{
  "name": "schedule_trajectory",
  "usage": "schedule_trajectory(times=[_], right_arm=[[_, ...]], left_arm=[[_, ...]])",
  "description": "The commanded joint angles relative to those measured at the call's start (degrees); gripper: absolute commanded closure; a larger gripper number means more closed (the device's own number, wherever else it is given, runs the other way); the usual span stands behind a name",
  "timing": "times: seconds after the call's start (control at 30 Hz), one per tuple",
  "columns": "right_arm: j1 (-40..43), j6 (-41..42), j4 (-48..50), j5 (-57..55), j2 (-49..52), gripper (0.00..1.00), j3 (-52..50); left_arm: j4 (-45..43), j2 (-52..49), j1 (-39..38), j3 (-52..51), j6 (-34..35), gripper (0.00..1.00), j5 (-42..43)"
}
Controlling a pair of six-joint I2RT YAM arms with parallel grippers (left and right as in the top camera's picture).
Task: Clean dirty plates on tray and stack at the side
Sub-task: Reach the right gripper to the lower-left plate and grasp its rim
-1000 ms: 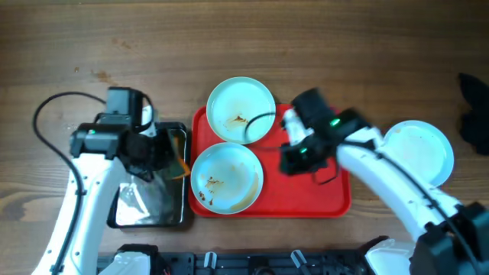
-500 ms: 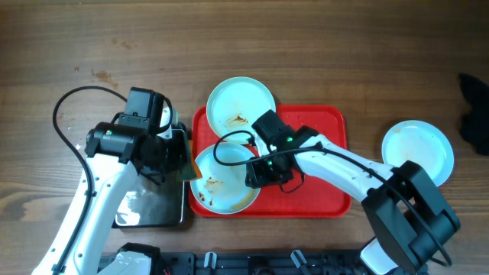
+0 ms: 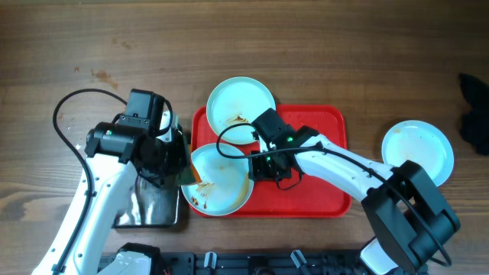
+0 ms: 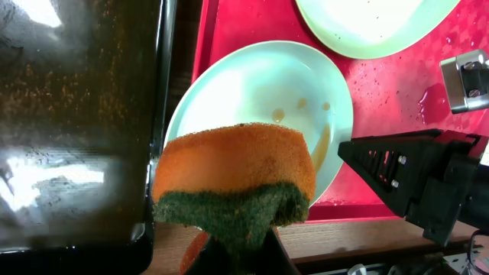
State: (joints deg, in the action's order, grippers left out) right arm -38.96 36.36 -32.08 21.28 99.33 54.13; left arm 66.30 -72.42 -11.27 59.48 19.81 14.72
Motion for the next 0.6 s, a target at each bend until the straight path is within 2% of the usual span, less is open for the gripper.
schedule_trajectory(times=[0.0, 0.1, 0.57], right_arm=[[0.02, 2.64, 0.85, -1.18, 0.61, 0.77, -0.26], [0.02, 4.17, 1.86, -1.18, 0.61, 0.80, -0.26], [-0.85, 7.34, 3.56, -1.36, 4.52, 0.80, -0.26]], left_arm=[[0.20, 0.74, -0.31, 0.33, -0.11, 0.96, 0.74], [0.52, 0.74, -0.31, 0.33, -0.11, 0.96, 0.72], [0.76, 0.74, -0.31, 0.33, -0.09, 0.96, 0.74]])
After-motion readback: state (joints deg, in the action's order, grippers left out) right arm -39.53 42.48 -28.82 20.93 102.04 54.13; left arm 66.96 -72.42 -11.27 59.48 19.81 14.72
